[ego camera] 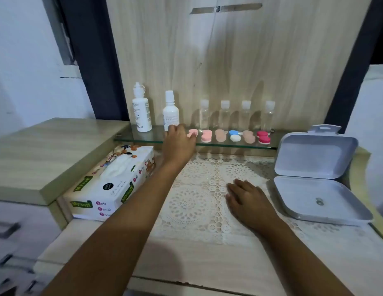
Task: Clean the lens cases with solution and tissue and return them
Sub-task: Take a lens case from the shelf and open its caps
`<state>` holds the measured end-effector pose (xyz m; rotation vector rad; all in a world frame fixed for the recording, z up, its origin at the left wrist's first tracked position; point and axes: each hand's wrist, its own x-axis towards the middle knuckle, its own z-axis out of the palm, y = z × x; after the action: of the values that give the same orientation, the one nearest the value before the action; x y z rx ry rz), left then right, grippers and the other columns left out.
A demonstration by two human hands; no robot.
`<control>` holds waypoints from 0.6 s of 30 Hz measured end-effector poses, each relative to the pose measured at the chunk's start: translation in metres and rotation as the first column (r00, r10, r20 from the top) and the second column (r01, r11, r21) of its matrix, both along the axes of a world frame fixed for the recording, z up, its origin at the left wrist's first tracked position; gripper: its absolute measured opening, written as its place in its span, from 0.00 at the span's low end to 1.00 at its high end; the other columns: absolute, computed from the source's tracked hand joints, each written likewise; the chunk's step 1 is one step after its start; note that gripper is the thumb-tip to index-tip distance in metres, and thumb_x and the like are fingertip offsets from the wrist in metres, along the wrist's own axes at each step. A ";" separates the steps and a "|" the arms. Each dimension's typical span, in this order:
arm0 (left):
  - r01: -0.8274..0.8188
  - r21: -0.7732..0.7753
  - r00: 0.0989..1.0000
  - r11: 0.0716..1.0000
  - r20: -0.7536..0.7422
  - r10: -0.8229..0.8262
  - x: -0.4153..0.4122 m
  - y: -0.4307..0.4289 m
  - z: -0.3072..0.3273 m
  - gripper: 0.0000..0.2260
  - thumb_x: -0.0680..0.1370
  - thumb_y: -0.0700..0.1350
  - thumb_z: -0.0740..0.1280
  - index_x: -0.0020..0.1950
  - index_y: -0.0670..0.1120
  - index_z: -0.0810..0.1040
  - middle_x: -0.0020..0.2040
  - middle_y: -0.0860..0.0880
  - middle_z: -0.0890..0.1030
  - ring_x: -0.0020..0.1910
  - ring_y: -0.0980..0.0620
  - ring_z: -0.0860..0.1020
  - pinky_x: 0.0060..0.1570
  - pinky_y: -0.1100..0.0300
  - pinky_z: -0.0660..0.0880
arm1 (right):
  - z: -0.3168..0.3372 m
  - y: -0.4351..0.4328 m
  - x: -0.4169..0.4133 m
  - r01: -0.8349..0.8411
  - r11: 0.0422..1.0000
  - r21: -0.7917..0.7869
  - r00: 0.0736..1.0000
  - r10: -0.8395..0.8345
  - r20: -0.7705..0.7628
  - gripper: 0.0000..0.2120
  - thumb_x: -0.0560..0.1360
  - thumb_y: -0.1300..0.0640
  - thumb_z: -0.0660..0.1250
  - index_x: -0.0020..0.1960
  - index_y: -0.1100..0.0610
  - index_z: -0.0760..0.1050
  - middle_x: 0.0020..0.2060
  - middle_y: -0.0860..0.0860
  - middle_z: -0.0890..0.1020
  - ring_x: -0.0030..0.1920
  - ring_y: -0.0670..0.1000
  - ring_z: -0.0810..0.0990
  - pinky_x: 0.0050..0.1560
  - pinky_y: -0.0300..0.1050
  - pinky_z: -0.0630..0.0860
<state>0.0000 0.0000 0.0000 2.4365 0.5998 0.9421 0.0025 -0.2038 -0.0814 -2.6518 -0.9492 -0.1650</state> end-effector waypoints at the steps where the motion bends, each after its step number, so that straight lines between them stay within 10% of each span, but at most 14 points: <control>1: 0.001 -0.030 0.999 1.000 -0.051 -0.002 0.004 0.001 0.000 0.18 0.79 0.52 0.61 0.62 0.40 0.72 0.62 0.40 0.71 0.61 0.41 0.68 0.57 0.50 0.67 | -0.001 0.000 0.001 0.004 1.000 -0.001 1.000 -0.004 0.001 0.21 0.80 0.49 0.52 0.71 0.51 0.63 0.71 0.50 0.66 0.71 0.51 0.61 0.69 0.47 0.57; 10: 0.008 -0.093 0.994 0.996 -0.108 -0.018 0.019 0.015 -0.004 0.18 0.76 0.53 0.65 0.59 0.42 0.78 0.56 0.41 0.76 0.56 0.41 0.73 0.53 0.49 0.73 | 0.001 0.000 0.004 -0.023 1.000 -0.005 1.000 0.023 0.010 0.21 0.80 0.49 0.51 0.72 0.51 0.63 0.71 0.50 0.66 0.71 0.51 0.61 0.69 0.48 0.56; 18: 0.447 -0.259 0.893 0.856 0.079 -0.442 -0.051 -0.014 -0.015 0.12 0.76 0.43 0.67 0.59 0.44 0.77 0.52 0.51 0.75 0.45 0.60 0.73 0.37 0.74 0.70 | 0.002 -0.001 0.004 -0.024 1.000 0.005 1.000 0.024 -0.018 0.20 0.80 0.49 0.53 0.71 0.52 0.64 0.70 0.50 0.67 0.70 0.51 0.62 0.69 0.49 0.57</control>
<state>-0.0505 -0.0144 -0.0152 2.1760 0.1265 0.6376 0.0069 -0.2043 -0.0790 -2.6320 -0.9729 -0.1382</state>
